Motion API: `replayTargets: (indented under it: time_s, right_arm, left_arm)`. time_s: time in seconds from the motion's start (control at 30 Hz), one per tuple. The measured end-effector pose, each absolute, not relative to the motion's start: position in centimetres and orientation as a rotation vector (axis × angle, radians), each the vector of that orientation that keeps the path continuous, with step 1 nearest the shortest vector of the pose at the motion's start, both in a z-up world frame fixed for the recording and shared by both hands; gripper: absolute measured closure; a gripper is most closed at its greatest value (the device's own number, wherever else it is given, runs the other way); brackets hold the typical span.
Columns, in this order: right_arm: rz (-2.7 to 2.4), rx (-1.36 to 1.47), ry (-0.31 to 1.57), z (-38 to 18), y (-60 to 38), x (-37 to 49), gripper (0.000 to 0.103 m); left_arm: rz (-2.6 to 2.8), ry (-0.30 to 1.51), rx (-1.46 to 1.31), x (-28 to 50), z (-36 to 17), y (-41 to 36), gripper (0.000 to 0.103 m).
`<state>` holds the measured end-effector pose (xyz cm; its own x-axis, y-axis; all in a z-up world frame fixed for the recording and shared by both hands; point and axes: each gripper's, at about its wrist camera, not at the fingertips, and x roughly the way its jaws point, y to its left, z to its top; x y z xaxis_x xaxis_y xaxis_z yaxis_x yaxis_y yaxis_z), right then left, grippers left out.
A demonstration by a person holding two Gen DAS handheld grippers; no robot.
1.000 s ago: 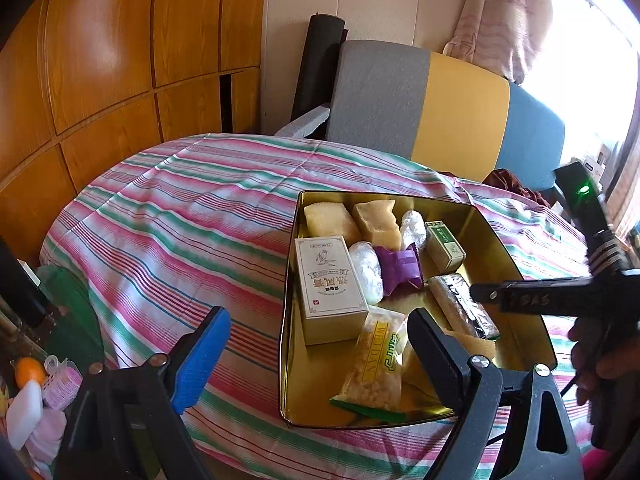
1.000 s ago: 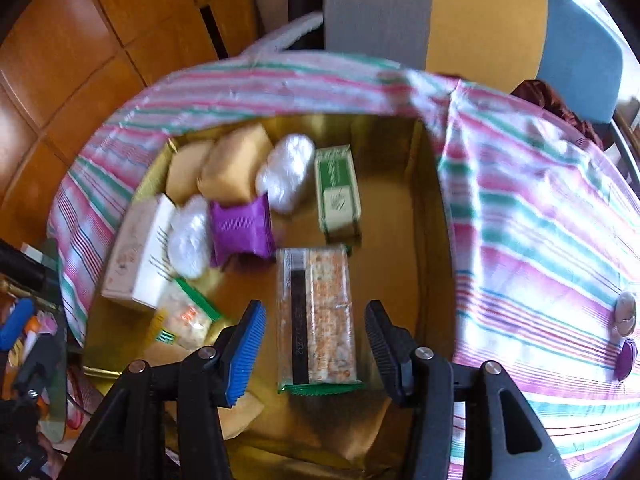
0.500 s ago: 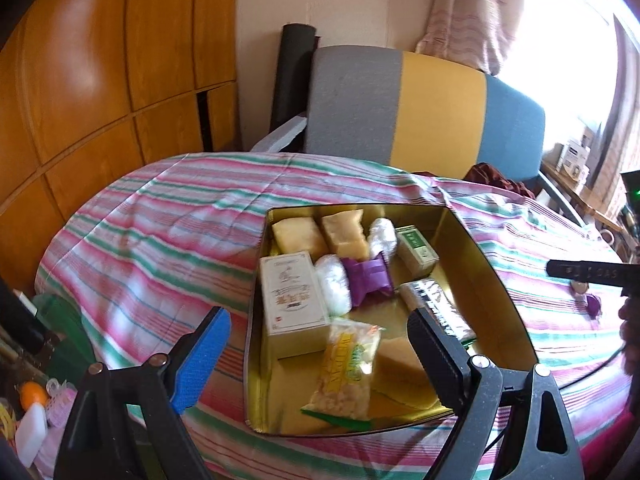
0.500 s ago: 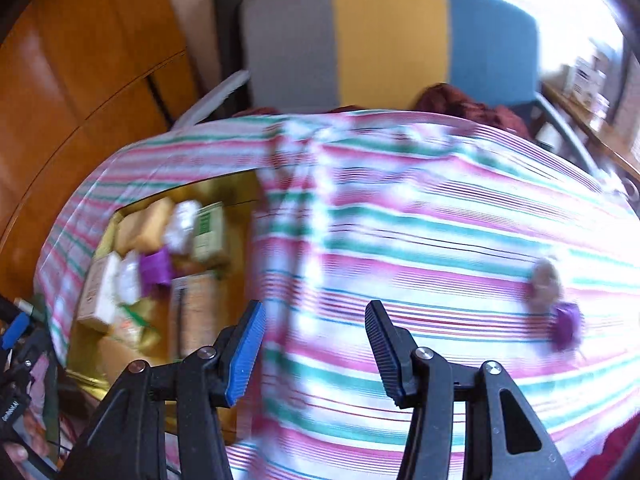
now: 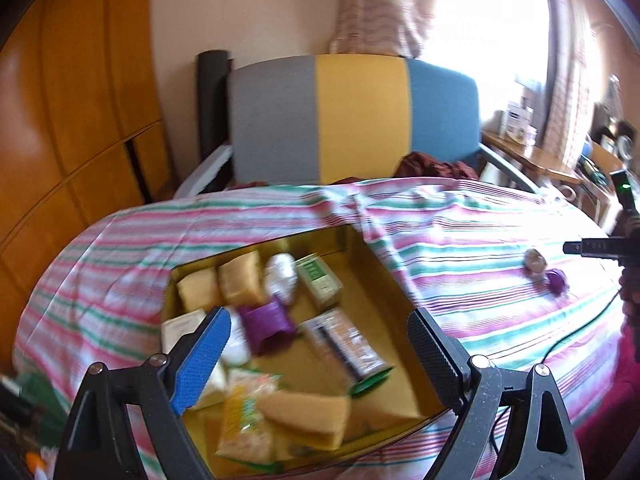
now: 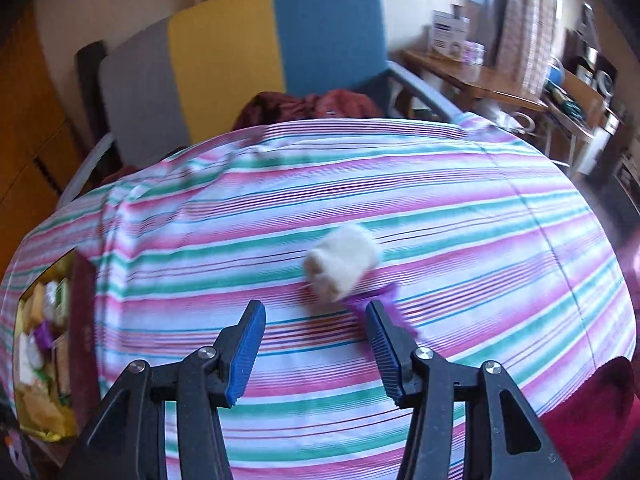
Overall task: Organize objects
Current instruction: 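Reach both tools back toward the white sock and purple pouch, then grasp the white sock with the left tool while the right tool reaches the purple pouch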
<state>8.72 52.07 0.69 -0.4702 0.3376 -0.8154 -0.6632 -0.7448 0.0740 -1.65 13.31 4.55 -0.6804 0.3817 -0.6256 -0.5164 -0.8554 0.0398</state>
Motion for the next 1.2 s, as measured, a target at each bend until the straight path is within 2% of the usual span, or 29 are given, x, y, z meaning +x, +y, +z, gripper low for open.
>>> replayTargets:
  time_s: [0.17, 0.33, 0.5, 0.77, 0.87, 1.2]
  right_arm:
    - [2.106, -1.007, 0.609, -1.0, 56.7, 12.0, 0.050]
    - [1.959, -0.872, 0.909, -3.0, 60.5, 16.1, 0.050]
    - [1.904, -0.823, 1.043, -3.8, 61.8, 18.0, 0.050]
    - [1.903, -0.819, 1.145, -4.4, 61.9, 18.4, 0.050]
    - [1.909, -0.815, 1.178, -4.5, 61.9, 18.6, 0.050]
    - [1.935, -0.788, 1.249, -4.4, 61.7, 18.9, 0.050]
  left_arm:
    - [2.404, 0.362, -0.832, -1.2, 4.9, 17.9, 0.012]
    - [2.312, 0.397, -0.852, -0.8, 4.6, 22.7, 0.012]
    - [2.197, 0.423, -0.878, -0.1, 3.6, 28.8, 0.012]
    - [2.063, 0.481, -0.931, 0.0, 1.4, 38.0, 0.014]
    - [2.013, 0.554, -0.901, 0.0, 0.5, 41.7, 0.015]
    - [1.835, 0.576, -0.940, -1.5, -2.5, 52.2, 0.016]
